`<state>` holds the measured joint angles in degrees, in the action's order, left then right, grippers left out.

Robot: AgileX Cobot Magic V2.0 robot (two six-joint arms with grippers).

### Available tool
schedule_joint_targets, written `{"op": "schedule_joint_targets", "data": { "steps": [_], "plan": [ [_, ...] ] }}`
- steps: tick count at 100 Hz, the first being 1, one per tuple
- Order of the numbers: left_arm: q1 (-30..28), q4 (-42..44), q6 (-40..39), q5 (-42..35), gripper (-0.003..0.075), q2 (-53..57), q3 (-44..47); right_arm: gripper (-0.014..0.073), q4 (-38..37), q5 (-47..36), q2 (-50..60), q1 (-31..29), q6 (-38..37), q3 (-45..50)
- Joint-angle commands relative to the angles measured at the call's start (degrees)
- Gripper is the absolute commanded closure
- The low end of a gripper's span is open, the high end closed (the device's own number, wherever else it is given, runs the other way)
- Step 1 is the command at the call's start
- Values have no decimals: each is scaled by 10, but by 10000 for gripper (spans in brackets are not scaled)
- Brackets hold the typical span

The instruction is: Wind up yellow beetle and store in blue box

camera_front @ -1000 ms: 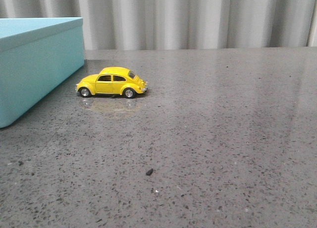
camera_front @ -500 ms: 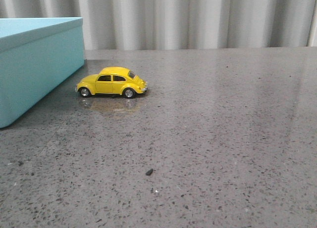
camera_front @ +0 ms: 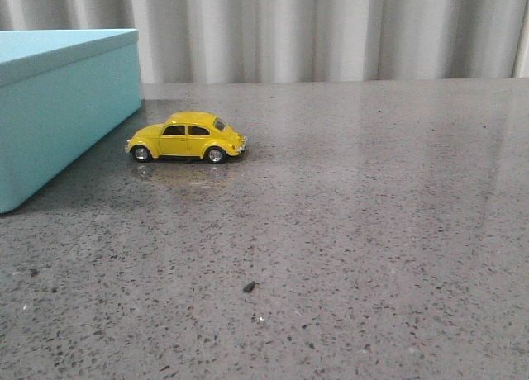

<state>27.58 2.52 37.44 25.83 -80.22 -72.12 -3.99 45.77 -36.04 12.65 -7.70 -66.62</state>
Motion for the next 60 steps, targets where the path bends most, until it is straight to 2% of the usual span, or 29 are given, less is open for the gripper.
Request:
{"op": "schedule_joint_targets", "data": {
  "steps": [1,16,44,60],
  "plan": [
    [5,-8,13,1,290,-4,-35,655,-10,-41,-2,-1,0,-11],
    [11,-9,35,57,290,-42,-53,655,-19,-42,-2,-1,0,-11],
    [58,-10,110,74,290,-86,-61,655,-25,-43,-2,-1,0,-11],
    [63,-25,148,105,290,-105,-61,655,-32,-43,-2,-1,0,-11]
  ]
}}
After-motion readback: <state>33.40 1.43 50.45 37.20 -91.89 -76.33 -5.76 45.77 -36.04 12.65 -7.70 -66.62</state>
